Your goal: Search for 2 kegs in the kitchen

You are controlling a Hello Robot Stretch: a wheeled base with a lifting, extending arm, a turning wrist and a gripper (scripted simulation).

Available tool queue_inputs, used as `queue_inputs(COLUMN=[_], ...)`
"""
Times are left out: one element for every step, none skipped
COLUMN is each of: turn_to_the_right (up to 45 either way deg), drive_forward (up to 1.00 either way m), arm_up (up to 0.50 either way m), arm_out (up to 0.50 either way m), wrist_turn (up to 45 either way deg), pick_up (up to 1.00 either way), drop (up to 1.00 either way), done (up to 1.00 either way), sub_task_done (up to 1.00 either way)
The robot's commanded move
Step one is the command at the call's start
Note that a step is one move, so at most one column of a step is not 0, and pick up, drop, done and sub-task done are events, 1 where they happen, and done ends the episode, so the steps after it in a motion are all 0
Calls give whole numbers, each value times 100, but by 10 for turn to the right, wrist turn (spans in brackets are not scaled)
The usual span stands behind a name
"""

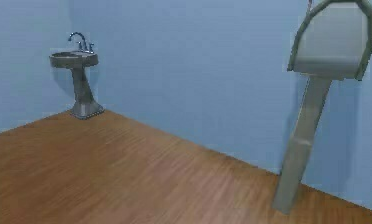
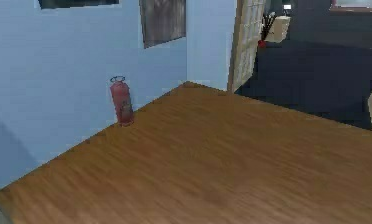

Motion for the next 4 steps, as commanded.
queue_inputs(turn_to_the_right=[330, 0, -450, -330], drive_forward=[0, 10, 0, 0], arm_up=[0, 0, 0, 0], arm_out=[0, 0, 0, 0], wrist_turn=[0, 0, 0, 0], pick_up=[0, 0, 0, 0], drop=[0, 0, 0, 0], done=[0, 0, 0, 0], sub_task_done=[0, 0, 0, 0])
